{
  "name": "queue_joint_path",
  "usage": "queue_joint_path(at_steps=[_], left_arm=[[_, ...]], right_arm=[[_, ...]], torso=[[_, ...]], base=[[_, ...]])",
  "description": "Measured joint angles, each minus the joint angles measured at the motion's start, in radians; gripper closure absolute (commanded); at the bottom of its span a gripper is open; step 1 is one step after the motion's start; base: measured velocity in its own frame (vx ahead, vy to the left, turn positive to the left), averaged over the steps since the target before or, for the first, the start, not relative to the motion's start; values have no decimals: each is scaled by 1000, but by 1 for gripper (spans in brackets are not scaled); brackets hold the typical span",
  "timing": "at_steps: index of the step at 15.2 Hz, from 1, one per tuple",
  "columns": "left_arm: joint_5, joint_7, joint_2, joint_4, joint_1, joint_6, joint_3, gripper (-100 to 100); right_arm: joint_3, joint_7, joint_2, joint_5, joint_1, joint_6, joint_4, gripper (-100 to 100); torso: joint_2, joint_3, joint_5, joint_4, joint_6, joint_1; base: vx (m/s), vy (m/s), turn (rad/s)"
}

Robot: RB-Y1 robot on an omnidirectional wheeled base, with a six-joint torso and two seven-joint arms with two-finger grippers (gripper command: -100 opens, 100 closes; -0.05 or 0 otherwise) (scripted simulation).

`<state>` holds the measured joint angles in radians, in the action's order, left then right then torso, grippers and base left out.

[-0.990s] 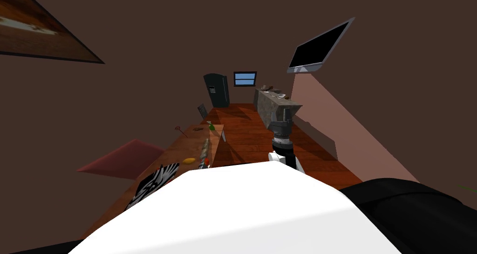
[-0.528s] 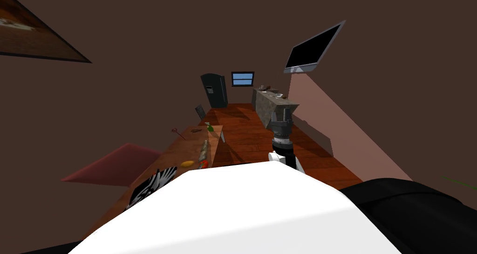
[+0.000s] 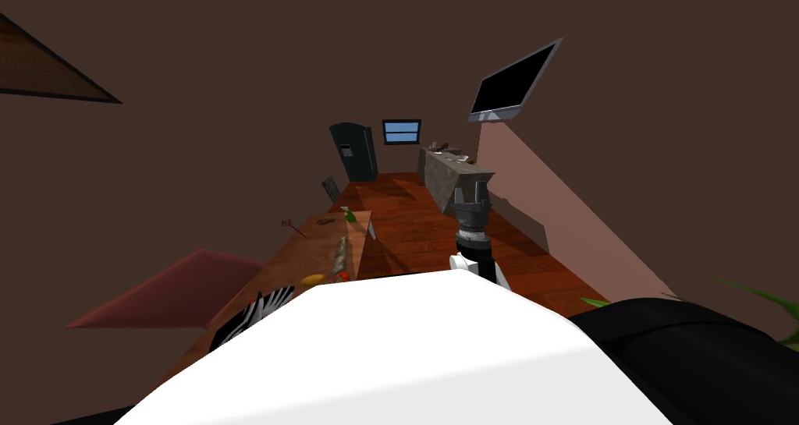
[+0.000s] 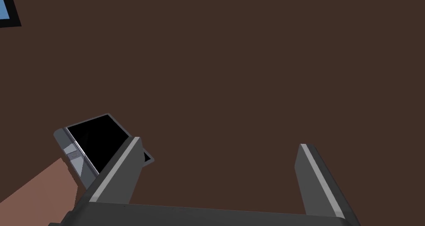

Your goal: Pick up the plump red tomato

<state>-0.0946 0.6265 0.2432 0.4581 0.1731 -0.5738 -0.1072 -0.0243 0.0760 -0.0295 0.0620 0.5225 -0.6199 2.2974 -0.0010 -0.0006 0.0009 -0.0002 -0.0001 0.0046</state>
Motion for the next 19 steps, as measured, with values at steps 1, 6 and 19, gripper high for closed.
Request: queue_joint_path(at_steps=[1, 6, 19], left_arm=[[-3, -8, -8, -22, -9, -9, 7, -100], [-22, -55, -52, -98, -39, -51, 49, 100], [15, 36, 37, 63, 23, 31, -34, 100]], right_arm=[[0, 0, 0, 0, 0, 0, 0, 0], [0, 0, 0, 0, 0, 0, 0, 0], [0, 0, 0, 0, 0, 0, 0, 0]], torso=[[0, 0, 0, 0, 0, 0], [0, 0, 0, 0, 0, -2], [1, 1, -5, 1, -1, -13]], base=[[5, 55, -107], [1, 47, -91], [-3, -52, 99]])
